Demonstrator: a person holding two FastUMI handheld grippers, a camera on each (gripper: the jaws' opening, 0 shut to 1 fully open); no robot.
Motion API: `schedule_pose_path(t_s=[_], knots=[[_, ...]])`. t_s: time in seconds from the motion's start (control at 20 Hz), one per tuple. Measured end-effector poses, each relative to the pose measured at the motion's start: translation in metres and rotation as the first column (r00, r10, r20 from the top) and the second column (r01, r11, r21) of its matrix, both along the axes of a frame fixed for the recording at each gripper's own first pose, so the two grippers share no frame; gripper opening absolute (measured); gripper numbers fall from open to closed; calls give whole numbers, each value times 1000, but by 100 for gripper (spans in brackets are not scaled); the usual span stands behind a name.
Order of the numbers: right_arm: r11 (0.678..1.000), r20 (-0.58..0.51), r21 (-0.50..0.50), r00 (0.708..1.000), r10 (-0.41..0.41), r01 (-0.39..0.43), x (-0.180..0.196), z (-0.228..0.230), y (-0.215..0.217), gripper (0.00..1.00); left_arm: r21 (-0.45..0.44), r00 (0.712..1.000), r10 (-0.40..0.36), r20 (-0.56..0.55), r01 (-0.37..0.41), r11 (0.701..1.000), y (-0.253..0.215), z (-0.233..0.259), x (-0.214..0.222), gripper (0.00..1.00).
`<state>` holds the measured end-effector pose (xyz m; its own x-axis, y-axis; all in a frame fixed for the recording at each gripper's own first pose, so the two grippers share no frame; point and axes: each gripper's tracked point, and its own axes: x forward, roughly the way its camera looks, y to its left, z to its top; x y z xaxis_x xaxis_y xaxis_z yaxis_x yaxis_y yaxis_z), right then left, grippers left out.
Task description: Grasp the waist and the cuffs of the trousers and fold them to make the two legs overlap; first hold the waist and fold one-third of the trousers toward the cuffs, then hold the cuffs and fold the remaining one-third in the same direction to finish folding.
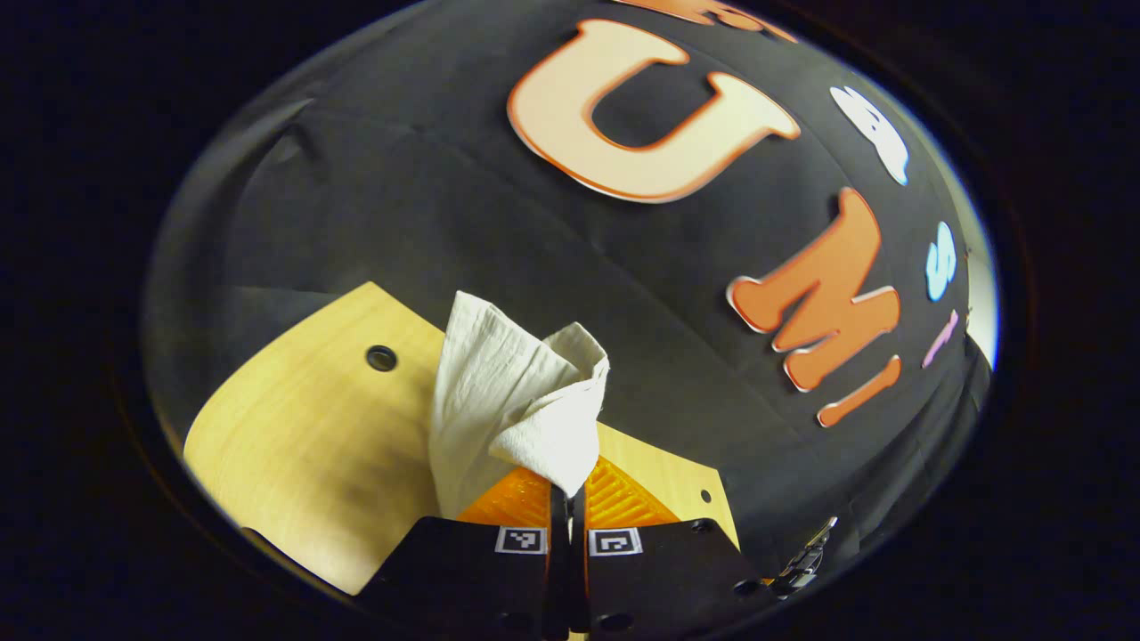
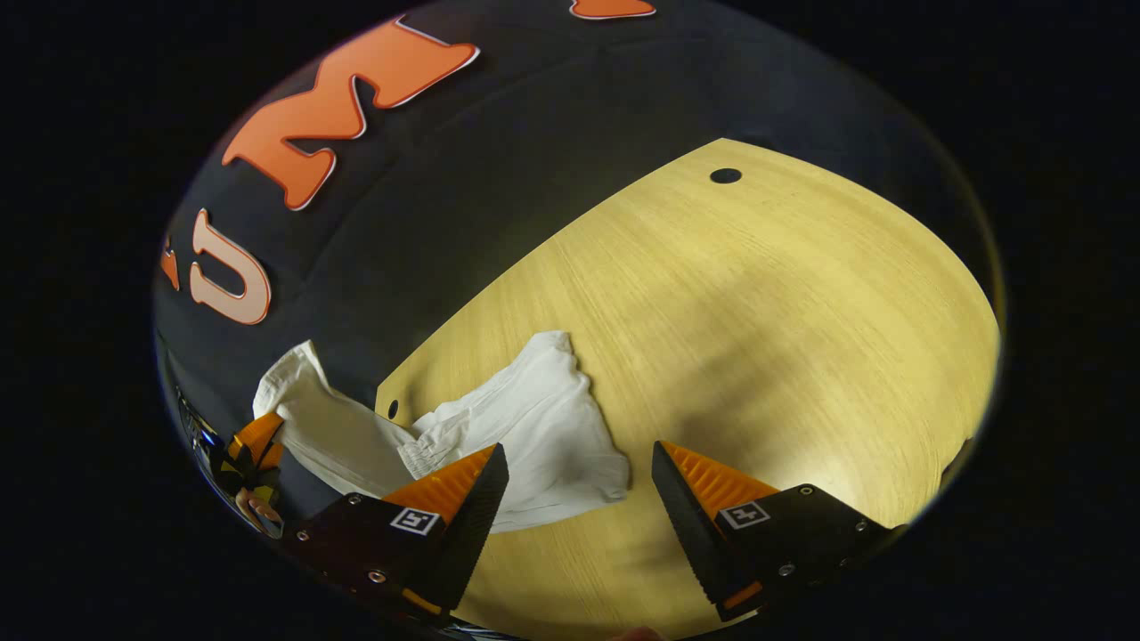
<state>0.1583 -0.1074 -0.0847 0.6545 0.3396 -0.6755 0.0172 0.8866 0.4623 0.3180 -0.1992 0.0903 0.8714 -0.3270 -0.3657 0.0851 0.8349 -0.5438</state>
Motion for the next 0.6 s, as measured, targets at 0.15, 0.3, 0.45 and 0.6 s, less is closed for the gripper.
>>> schedule_pose_path(t_s=[0.15, 0.3, 0.45, 0.6], knots=[[999, -7, 9, 1000, -31, 31, -5, -4, -31, 98, 22, 996, -93, -14, 93, 995, -71, -14, -5, 3], [998, -26, 15, 997, -66, 67, -16, -11, -60, 98, 38, 980, -186, -70, 189, 981, -140, -50, -13, 4], [996, -41, 19, 995, -89, 89, -23, -19, -78, 98, 116, 956, -264, -129, 279, 953, -187, -96, -18, 4], [995, -53, 17, 994, -98, 99, -31, -25, -91, 98, 196, 923, -329, -201, 367, 909, -211, -135, -31, 4]])
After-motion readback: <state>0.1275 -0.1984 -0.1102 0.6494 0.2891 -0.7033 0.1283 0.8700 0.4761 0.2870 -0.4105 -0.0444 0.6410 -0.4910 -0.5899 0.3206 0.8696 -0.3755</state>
